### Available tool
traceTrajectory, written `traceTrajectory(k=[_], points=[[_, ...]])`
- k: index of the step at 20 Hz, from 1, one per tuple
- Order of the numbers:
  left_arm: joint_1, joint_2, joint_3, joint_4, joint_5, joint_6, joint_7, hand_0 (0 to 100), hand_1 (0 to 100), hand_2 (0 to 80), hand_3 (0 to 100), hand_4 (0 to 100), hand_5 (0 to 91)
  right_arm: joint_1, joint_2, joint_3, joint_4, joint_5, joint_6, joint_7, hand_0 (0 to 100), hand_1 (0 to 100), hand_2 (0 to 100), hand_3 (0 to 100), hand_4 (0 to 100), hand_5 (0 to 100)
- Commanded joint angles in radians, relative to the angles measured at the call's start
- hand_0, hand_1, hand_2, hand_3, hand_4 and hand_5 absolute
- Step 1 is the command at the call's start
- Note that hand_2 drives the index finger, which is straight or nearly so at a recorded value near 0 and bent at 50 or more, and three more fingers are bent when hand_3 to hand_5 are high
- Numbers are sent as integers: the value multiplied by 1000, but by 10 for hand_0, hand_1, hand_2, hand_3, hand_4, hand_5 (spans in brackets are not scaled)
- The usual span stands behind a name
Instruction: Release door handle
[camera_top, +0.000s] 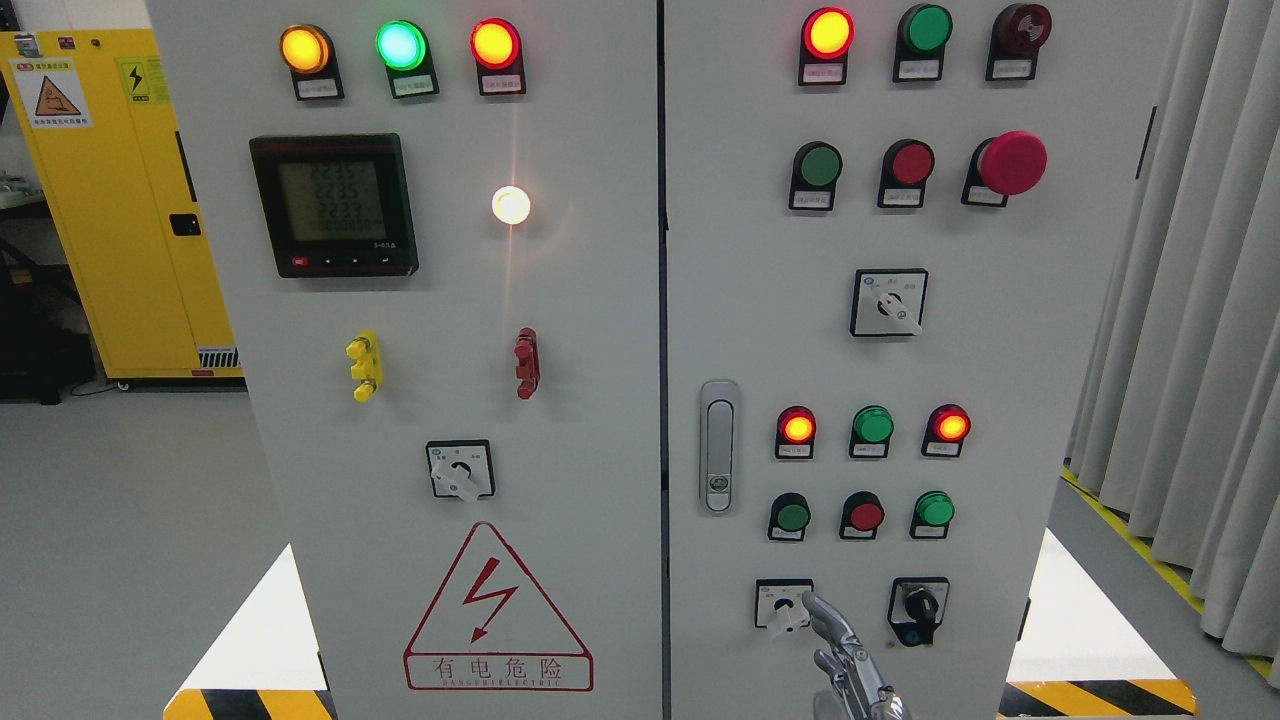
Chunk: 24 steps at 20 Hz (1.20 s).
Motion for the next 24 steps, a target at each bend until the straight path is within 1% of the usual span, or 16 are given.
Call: traceTrajectory(k=[1,8,10,12,14,15,16,17,18,19,20,21,22,23,24], points=[[-28,0,-1,-14,0,4,0,120,556,0,0,0,0,-4,-2,3,-2,30,2,-1,266,110,0,0,0,0],[-28,0,0,-14,0,4,0,120,556,0,0,0,0,4,-1,7,1,33,2,-4,282,96,0,0,11,0],[-28,0,-1,-14,0,4,0,120,556,0,0,0,0,-3,-1,29,15,33,2,-2,285,94,0,0,21,0],[-28,0,0,-14,1,4,0,120,556,0,0,0,0,-4,3,33,20,34,2,-2,287,91,0,0,44,0],[-28,0,0,-14,1,4,0,120,556,0,0,0,0,-3,1,33,18,45,3,-4,289,88,0,31,99,2],[-28,0,0,-14,0,4,0,120,556,0,0,0,0,-3,1,32,17,65,5,-8,279,104,0,62,157,69],[-28,0,0,-14,1,4,0,120,556,0,0,0,0,-3,3,33,17,103,6,-19,264,144,0,109,220,142],[-28,0,0,-14,1,4,0,120,556,0,0,0,0,-3,4,33,18,161,8,-27,242,240,0,226,352,290],[-28,0,-1,-14,0,4,0,120,556,0,0,0,0,-4,6,33,20,232,8,-30,271,245,0,256,382,322],[-28,0,0,-14,0,4,0,120,556,0,0,0,0,-4,7,33,21,304,8,-31,305,295,0,391,516,513],[-28,0,0,-14,0,4,0,120,556,0,0,0,0,-6,9,33,26,367,8,-34,372,321,0,491,621,648],[-28,0,0,-14,0,4,0,120,556,0,0,0,0,-7,9,32,26,405,9,-40,382,321,0,502,629,660],[-28,0,0,-14,0,4,0,120,556,0,0,0,0,-12,9,32,27,422,9,-57,403,324,0,566,671,705],[-28,0,-1,-14,0,4,0,120,556,0,0,0,0,-27,6,32,35,427,9,-79,405,328,0,632,730,761],[-28,0,-1,-14,0,4,0,120,556,0,0,0,0,-47,3,32,55,442,9,-94,405,325,0,746,820,832]])
